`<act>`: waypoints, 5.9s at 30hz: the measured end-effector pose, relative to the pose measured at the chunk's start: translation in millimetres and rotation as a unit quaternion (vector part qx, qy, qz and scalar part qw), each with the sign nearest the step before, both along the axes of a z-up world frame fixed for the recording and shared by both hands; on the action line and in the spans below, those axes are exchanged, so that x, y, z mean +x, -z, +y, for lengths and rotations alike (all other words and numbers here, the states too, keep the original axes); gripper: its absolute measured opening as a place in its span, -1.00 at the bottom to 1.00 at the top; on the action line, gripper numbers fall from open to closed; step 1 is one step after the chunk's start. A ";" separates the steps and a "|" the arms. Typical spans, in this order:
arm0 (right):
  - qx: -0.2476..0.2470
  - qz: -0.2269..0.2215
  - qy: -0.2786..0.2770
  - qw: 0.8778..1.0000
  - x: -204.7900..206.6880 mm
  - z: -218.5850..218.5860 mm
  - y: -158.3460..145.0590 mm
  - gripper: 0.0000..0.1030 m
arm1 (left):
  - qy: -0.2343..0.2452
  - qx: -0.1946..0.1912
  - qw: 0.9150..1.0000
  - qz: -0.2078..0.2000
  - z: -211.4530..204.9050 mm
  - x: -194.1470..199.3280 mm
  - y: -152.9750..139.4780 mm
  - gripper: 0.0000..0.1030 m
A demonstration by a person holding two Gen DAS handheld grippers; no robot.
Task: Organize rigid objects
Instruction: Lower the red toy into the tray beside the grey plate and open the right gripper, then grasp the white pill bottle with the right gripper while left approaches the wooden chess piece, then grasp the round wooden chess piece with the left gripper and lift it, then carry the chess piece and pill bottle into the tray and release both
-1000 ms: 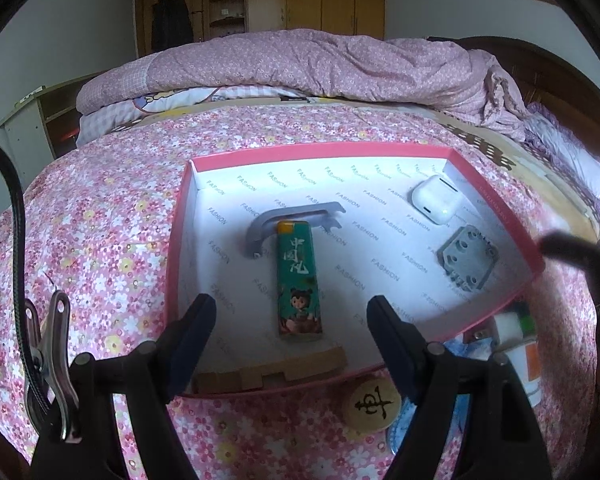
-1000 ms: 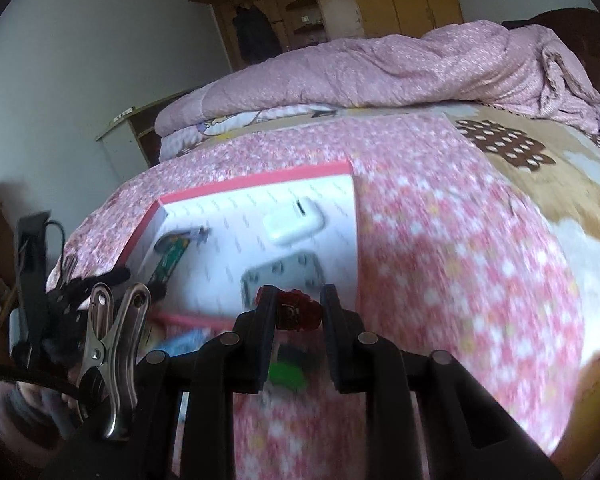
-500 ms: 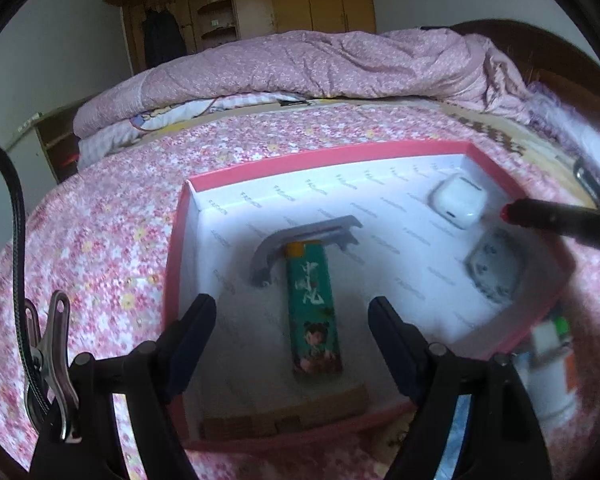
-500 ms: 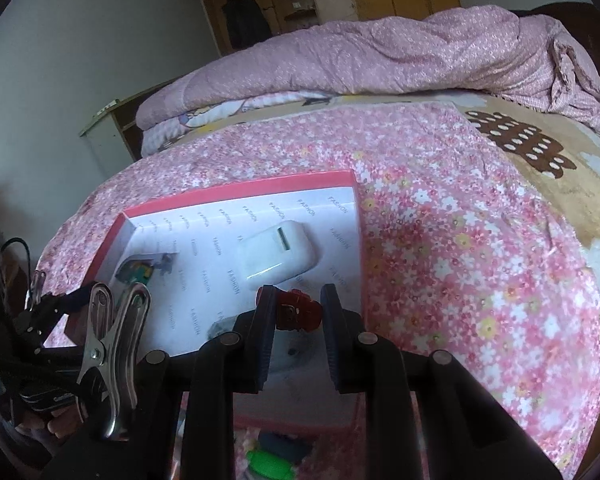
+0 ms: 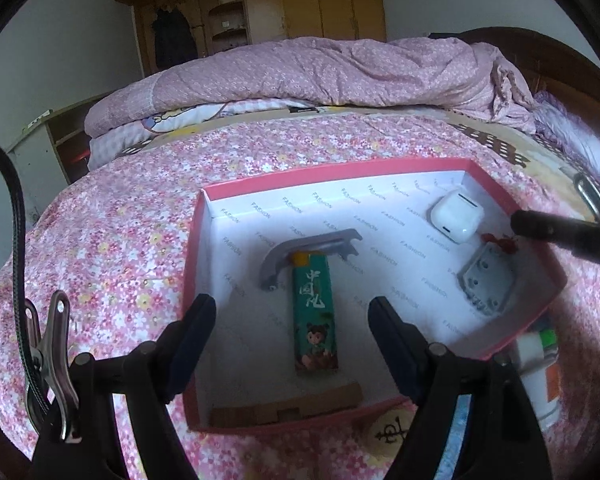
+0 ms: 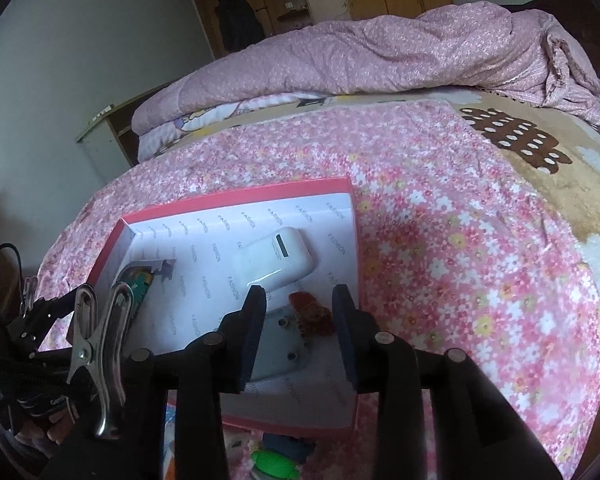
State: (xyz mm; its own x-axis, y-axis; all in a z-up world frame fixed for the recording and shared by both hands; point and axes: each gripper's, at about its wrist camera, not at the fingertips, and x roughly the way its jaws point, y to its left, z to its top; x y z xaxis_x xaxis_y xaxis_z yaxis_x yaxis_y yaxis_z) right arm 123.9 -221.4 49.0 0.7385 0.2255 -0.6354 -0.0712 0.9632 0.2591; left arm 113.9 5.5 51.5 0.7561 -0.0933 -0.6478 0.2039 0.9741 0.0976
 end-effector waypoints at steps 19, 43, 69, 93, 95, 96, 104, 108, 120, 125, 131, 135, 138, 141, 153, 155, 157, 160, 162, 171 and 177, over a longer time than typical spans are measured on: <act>0.020 -0.002 -0.037 0.999 -84.4 11.9 -4.9 -0.31 | 0.011 -0.055 0.998 0.024 8.7 -61.7 -17.2 0.61; 0.031 0.040 -0.083 0.995 -99.1 50.1 28.5 -0.17 | -0.019 -0.086 0.993 0.075 18.2 -74.7 21.4 0.61; 0.018 0.039 -0.069 0.997 -118.5 28.4 51.3 -0.19 | -0.015 -0.061 0.997 0.053 -4.1 -64.8 25.8 0.60; 0.044 0.014 -0.073 0.996 -124.5 22.9 57.0 -0.17 | -0.012 -0.025 0.999 0.036 -20.4 -70.3 33.4 -0.11; 0.044 0.014 -0.073 0.996 -124.2 23.1 57.0 -0.17 | -0.015 -0.033 0.999 0.038 -16.6 -70.4 32.4 -0.23; 0.045 0.013 -0.073 0.996 -124.2 22.7 57.1 -0.17 | -0.016 -0.038 0.998 0.039 -14.7 -71.0 32.1 -0.25; 0.045 0.011 -0.070 0.996 -125.6 22.3 56.9 -0.17 | -0.016 -0.067 0.997 0.043 -0.6 -75.0 24.8 -0.35; 0.038 0.009 -0.068 0.997 -125.8 25.3 56.1 -0.17 | -0.015 -0.076 0.996 0.036 4.7 -77.6 19.2 -0.35; 0.042 0.001 -0.057 0.998 -130.0 21.9 54.6 -0.19 | -0.024 -0.095 0.995 0.016 17.3 -82.6 3.2 -0.35; 0.055 -0.006 -0.046 0.997 -132.6 15.4 52.7 -0.19 | -0.023 -0.098 0.995 0.004 18.3 -75.3 -7.8 -0.35; 0.057 -0.011 -0.049 0.997 -133.7 17.1 50.3 -0.19 | -0.027 -0.098 0.995 -0.009 19.5 -61.2 -16.2 -0.35; 0.057 -0.017 -0.054 0.997 -135.7 18.8 48.0 -0.19 | -0.034 -0.104 0.994 -0.006 22.1 -48.8 -15.2 -0.35; 0.058 -0.024 -0.058 0.996 -136.7 19.5 45.6 -0.19 | -0.040 -0.105 0.994 0.002 24.0 -38.1 -10.2 -0.35; 0.058 -0.025 -0.059 0.996 -136.9 20.1 44.7 -0.19 | -0.044 -0.105 0.993 0.010 25.0 -29.9 -3.8 -0.35; 0.057 -0.033 -0.057 0.996 -135.4 18.4 37.8 -0.19 | -0.037 -0.075 0.996 0.010 20.1 -30.6 6.8 -0.26; 0.054 -0.036 -0.054 0.996 -134.4 17.3 34.9 -0.19 | -0.035 -0.072 0.997 0.008 18.1 -31.6 7.5 -0.19; 0.051 -0.041 -0.053 0.996 -132.8 16.0 30.8 -0.19 | -0.035 -0.068 0.997 0.007 17.1 -31.8 7.7 -0.17; 0.042 -0.051 -0.050 0.997 -128.1 14.5 22.6 -0.19 | -0.035 -0.067 0.997 0.006 16.3 -31.6 7.8 -0.16; 0.031 -0.056 -0.045 0.997 -122.6 13.0 17.2 -0.19 | -0.037 -0.069 0.997 0.006 16.3 -31.0 8.0 -0.16; 0.012 -0.072 -0.026 0.997 -91.6 4.8 1.6 -0.19 | -0.038 -0.066 0.997 0.004 17.2 -28.2 9.5 -0.15; 0.003 -0.060 -0.019 0.998 -73.8 2.6 5.4 -0.19 | -0.035 -0.066 0.997 0.003 18.5 -26.2 10.6 -0.13</act>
